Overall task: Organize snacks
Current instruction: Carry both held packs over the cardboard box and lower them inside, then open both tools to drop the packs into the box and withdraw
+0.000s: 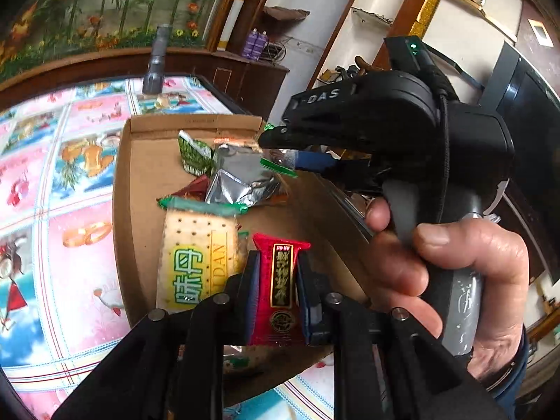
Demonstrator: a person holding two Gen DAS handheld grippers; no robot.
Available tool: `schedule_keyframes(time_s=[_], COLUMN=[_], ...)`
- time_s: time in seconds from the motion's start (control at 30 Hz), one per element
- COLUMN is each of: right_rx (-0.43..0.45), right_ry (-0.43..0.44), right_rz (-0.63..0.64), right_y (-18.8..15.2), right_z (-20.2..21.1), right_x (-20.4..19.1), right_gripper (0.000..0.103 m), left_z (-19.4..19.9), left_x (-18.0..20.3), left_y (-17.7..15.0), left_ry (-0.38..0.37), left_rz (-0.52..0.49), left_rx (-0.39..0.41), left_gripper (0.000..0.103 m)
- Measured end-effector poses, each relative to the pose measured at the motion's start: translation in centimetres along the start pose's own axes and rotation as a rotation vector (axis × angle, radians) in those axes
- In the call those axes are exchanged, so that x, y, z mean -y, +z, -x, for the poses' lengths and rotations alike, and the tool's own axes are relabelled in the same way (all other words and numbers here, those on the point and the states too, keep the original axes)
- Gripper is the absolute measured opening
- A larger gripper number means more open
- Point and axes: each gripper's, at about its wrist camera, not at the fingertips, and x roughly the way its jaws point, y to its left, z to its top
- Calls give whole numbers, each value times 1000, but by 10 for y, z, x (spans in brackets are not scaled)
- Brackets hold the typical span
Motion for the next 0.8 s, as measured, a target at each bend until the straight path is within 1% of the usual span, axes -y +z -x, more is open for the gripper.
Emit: schedule_keyframes(time_s=[0.07, 0.13, 0.2, 0.33, 0.43, 0.5, 0.6, 0.73, 0.8], right_rx=[-5, 4, 16, 71, 108, 114, 91, 31, 1], right_ry=[-5, -18, -18, 30, 57, 97, 140, 214, 241], right_rz=[8, 25, 32, 52, 124, 194, 282, 373, 412], right_y=[0, 0, 0, -1, -6, -14, -26, -44, -52], right_z=[-1, 0, 1, 11, 15, 16, 11, 1, -3], right_x=[-2, -5, -6, -12, -29, -45, -66, -88, -97], right_gripper=[32, 32, 32, 32, 32, 32, 32, 32, 32], left_z=[1, 4, 9, 26, 42, 52, 68, 98, 118], left_x=[-6, -9, -13, -19, -24, -32, -45, -70, -89], left_y=[0, 1, 2, 8, 9, 8, 5, -8, -19], left_ry=[-16, -18, -29, -20, 8, 31, 100, 203, 259], left_rz=[16, 25, 41, 49, 64, 80, 76, 68, 79], left_rx=[-2, 3, 14, 66, 102, 110, 128, 158, 183], left_gripper=[18, 21, 32, 32, 33, 34, 34, 34, 34])
